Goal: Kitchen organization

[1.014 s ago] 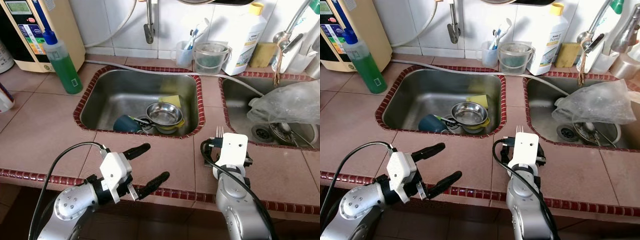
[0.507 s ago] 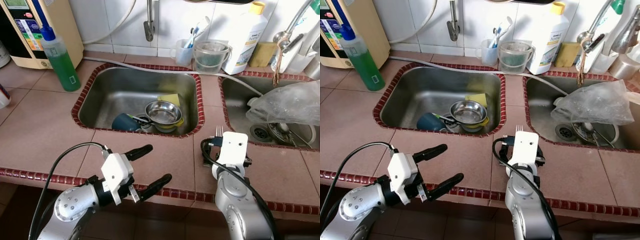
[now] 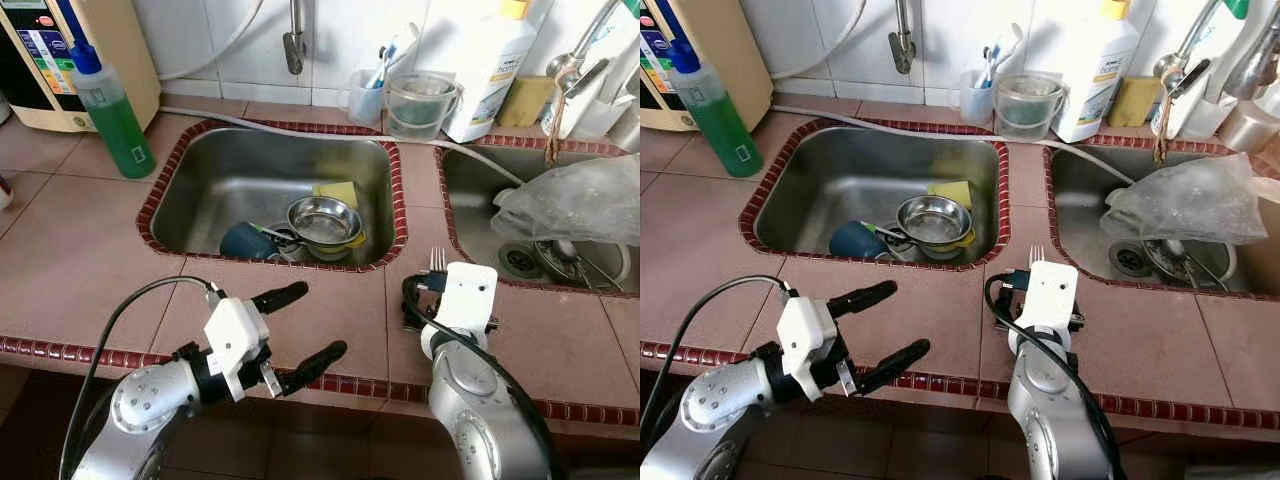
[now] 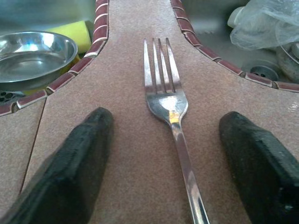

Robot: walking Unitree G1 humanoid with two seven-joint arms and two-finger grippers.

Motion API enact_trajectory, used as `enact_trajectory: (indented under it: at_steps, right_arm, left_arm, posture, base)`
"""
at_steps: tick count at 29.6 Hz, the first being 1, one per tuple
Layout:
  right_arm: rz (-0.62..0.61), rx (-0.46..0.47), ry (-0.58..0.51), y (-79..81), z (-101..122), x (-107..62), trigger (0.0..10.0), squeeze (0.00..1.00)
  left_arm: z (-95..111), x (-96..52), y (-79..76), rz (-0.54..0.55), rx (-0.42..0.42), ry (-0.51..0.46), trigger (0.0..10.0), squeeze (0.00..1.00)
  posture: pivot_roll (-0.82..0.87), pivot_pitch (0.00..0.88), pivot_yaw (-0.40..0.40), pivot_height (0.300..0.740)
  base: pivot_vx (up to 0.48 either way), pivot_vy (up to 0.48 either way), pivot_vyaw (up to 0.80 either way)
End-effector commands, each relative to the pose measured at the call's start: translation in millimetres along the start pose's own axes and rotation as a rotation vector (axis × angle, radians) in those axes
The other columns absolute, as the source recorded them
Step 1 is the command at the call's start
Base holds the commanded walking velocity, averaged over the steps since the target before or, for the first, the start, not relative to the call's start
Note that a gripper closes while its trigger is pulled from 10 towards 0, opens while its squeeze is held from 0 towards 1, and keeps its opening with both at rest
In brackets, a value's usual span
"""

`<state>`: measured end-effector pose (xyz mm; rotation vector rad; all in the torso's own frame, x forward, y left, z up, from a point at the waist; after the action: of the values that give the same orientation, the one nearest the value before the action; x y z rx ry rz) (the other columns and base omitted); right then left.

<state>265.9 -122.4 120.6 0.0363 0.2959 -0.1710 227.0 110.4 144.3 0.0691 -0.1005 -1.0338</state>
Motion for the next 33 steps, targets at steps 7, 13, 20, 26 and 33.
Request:
enact_trajectory:
  at_steps: [7, 13, 20, 26, 33]
  right_arm:
    - [0.096, 0.186, 0.185, 40.5, -28.3, -10.7, 0.0, 0.0]
    - [0.098, 0.192, 0.185, 39.9, -28.5, -9.9, 0.0, 0.0]
    - [0.094, 0.191, 0.184, 39.4, -29.0, -9.6, 0.0, 0.0]
    - [0.094, 0.175, 0.152, 37.2, -26.1, -9.6, 0.0, 0.0]
    - [0.091, 0.177, 0.155, 36.1, -26.8, -9.9, 0.0, 0.0]
  left_arm:
    - [1.1, -1.2, 2.5, 0.001, 0.001, 0.006, 10.0, 0.0]
    - [1.1, -2.1, 3.1, 0.003, 0.009, 0.009, 10.0, 0.0]
    - [1.8, -1.9, 2.8, 0.001, 0.011, 0.007, 10.0, 0.0]
    - [1.8, -2.0, 2.8, -0.005, 0.017, 0.007, 10.0, 0.0]
    - [1.8, -0.5, 2.4, -0.013, 0.02, 0.005, 10.0, 0.0]
  posture:
    - [-0.1, 0.169, 0.027, 0.74]
    - [-0.09, 0.165, 0.024, 0.74]
    - [-0.09, 0.157, 0.022, 0.74]
    - [-0.09, 0.15, 0.021, 0.74]
    - [-0.09, 0.141, 0.018, 0.74]
  base:
    - [0.0, 0.0, 0.0]
    - [0.0, 0.0, 0.0]
    - [0.0, 0.0, 0.0]
    - [0.0, 0.0, 0.0]
    - [0.0, 0.0, 0.0]
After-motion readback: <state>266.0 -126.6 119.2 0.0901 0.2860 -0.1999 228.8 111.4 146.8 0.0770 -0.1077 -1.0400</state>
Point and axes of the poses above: a point about 5 cm out from each wrist's last joint towards the gripper, its own x axis pointing out of the wrist towards the gripper, its own z axis along the axis of the wrist's last joint, y = z × x, the point moved 1 cm from there along x, pointing out of the wrist towards the gripper, and after that the axes turned 4 degrees about -x, right-handed, at the moved point
